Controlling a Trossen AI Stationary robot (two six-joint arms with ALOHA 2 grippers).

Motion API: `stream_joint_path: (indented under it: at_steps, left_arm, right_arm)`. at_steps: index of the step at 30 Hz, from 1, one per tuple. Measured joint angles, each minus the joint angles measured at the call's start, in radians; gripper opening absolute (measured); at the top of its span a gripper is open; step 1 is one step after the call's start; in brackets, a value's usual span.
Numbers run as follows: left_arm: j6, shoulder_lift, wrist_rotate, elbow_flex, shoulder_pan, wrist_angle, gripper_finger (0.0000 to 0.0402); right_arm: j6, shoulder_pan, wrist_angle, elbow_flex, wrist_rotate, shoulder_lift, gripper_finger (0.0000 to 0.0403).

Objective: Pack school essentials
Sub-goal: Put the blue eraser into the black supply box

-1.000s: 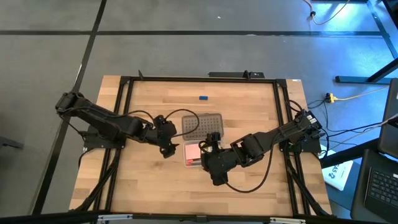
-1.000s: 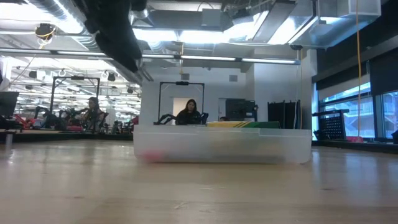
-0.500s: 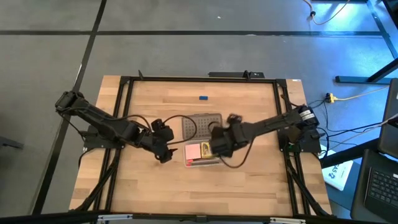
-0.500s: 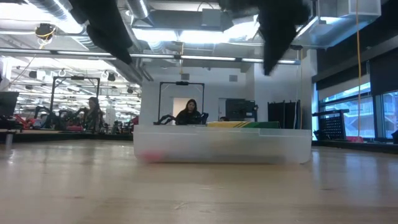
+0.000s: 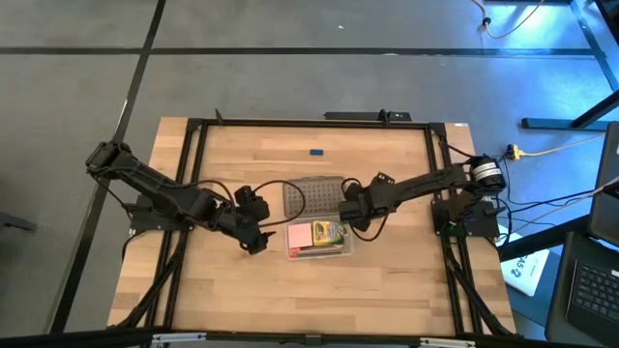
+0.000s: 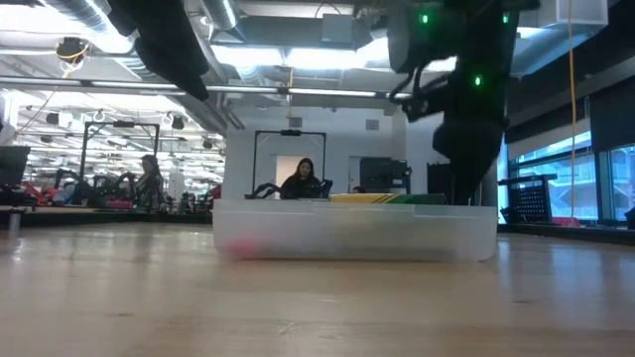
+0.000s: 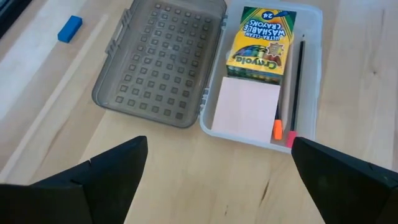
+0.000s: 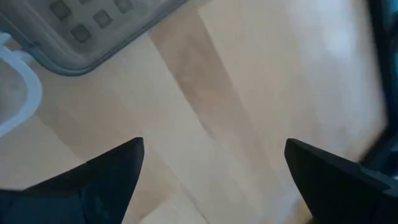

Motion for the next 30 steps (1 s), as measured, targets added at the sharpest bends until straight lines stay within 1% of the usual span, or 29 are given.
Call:
stream_joint_path:
  at_steps: [5, 11, 18, 22, 25, 30]
  left_arm:
    - [0.0, 0.0, 0.0, 0.0, 0.0, 0.0, 0.0394]
    - [0.0, 0.0, 0.0, 0.0, 0.0, 0.0, 0.0394]
    - [0.0, 0.0, 0.0, 0.0, 0.0, 0.0, 0.0394]
    - [0.0, 0.0, 0.0, 0.0, 0.0, 0.0, 0.0394]
    - [-0.001, 0.0, 0.0, 0.0, 0.0, 0.0, 0.0394]
    - [-0.002, 0.0, 0.0, 0.0, 0.0, -0.001, 0.0394]
  right_arm:
    - [-0.066, -0.012, 0.18, -0.074, -0.034, 0.0, 0.0388]
    - [-0.159, -0.018, 0.365, -0.103, -0.142, 0.0, 0.0388]
    - [-0.19, -0.018, 0.473, -0.103, -0.151, 0.0, 0.0388]
    - [-0.214, -0.019, 0.454, -0.093, -0.149, 0.001, 0.0388]
    - [-0.248, -0.028, 0.427, -0.046, -0.148, 0.001, 0.0388]
    - [-0.415, -0.074, 0.419, 0.045, -0.142, 0.001, 0.0388]
